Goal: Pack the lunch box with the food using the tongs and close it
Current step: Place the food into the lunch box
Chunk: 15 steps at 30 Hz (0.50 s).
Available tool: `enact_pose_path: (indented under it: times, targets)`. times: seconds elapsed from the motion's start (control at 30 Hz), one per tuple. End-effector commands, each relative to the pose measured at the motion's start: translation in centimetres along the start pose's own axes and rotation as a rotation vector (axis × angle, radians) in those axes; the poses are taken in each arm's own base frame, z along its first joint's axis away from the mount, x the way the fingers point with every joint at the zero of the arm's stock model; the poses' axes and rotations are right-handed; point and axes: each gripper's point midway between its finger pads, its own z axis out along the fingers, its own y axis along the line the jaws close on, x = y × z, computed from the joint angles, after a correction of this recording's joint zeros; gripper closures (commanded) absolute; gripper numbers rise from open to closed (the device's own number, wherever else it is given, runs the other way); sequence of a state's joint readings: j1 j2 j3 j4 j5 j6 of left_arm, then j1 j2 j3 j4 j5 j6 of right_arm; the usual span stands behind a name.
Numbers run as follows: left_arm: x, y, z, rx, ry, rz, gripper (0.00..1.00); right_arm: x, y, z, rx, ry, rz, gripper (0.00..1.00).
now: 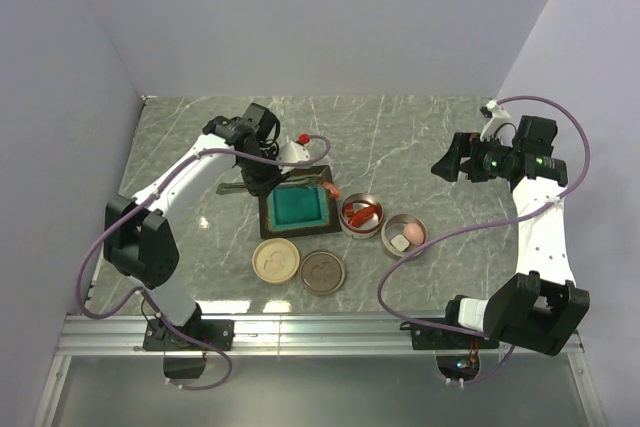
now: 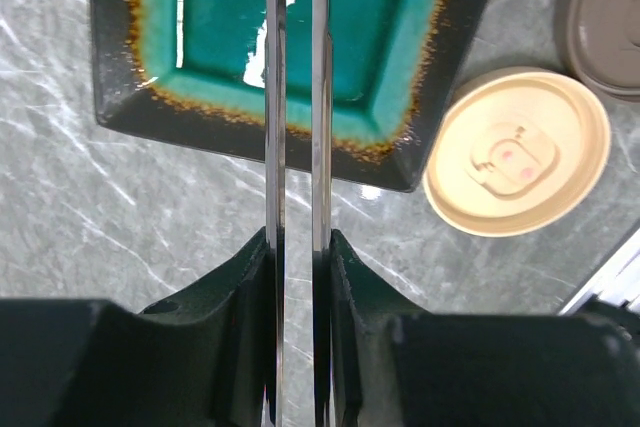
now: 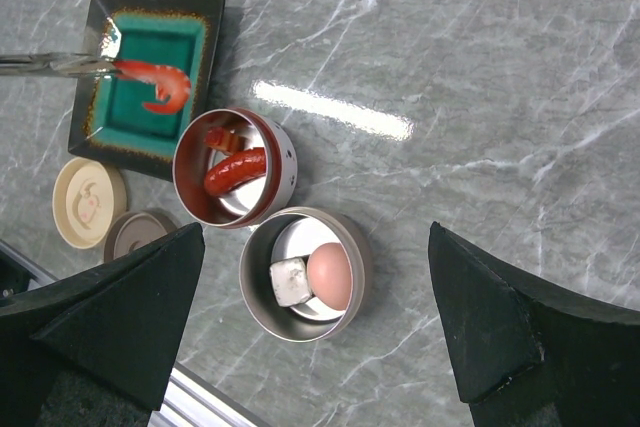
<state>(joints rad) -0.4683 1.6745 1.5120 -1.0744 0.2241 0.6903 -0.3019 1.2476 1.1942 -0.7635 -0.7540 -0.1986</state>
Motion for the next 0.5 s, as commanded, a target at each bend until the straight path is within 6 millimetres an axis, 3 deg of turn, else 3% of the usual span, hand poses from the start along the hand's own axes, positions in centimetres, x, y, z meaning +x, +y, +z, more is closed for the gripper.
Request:
enact_pose_path:
  times: [0.0, 0.3, 0.47]
  targets:
    - [-2.2, -0.7, -2.6, -0.006, -0.085, 0.01, 0.96, -2.3, 0.6, -1.0, -0.005, -0.059, -0.043, 0.0]
    - [-5.1, -2.9, -4.3, 0.031, -0.155, 0.047, 0.96, -2.4, 0.6, -0.8, -0.012, -0.061, -0.039, 0.0]
    - [-6.2, -4.5, -3.6, 0.066, -0.151, 0.076, 0.96, -2.4, 0.5, -0.8, -0.006, -0.06, -0.045, 0.0]
